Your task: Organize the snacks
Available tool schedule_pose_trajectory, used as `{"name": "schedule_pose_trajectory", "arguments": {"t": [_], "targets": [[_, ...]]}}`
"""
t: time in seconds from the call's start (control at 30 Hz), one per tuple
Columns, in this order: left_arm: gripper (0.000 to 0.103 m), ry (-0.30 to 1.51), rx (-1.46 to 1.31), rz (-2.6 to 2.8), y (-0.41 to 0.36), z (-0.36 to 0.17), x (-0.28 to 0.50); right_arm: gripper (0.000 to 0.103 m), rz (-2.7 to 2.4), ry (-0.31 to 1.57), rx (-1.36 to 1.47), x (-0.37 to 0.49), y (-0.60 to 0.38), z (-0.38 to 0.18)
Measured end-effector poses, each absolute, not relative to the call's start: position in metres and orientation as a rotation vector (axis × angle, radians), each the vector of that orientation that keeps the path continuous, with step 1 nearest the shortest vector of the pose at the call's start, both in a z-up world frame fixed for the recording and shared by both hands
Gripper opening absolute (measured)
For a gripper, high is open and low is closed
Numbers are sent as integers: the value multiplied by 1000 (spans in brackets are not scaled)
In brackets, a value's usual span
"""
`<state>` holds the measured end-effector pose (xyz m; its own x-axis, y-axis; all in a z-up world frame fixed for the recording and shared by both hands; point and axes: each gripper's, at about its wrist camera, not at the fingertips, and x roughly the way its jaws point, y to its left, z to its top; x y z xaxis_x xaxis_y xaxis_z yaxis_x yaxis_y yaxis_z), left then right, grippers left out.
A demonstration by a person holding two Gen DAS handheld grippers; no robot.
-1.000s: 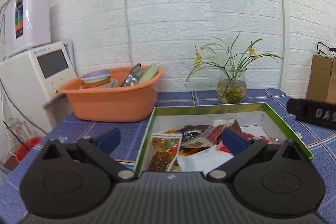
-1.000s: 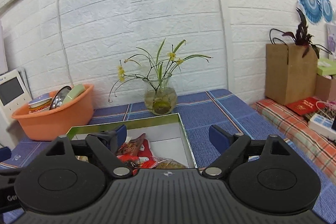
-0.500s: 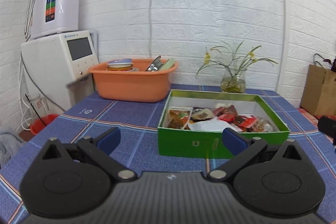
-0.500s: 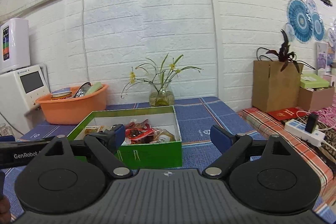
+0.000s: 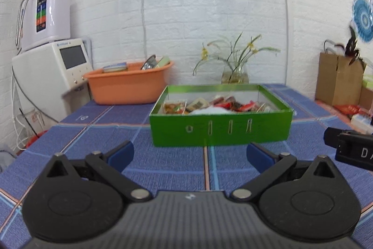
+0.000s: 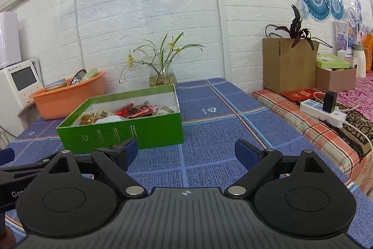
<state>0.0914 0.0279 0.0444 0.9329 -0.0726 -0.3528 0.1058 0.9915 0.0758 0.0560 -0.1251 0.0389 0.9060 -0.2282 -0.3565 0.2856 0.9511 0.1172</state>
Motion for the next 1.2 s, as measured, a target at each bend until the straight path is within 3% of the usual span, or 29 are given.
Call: {"name": "schedule_pose_trajectory", "arguments": {"t": [0.13, 0.7, 1.2], "targets": [[103, 398, 143, -55, 23, 34, 99, 103, -274, 420, 169, 64, -123, 30], [103, 422, 93, -115, 29, 32, 102, 103, -281, 329, 72, 54, -104, 32], [103, 432, 13, -37, 58, 39, 99, 103, -263, 384, 27, 55, -89, 27]]}}
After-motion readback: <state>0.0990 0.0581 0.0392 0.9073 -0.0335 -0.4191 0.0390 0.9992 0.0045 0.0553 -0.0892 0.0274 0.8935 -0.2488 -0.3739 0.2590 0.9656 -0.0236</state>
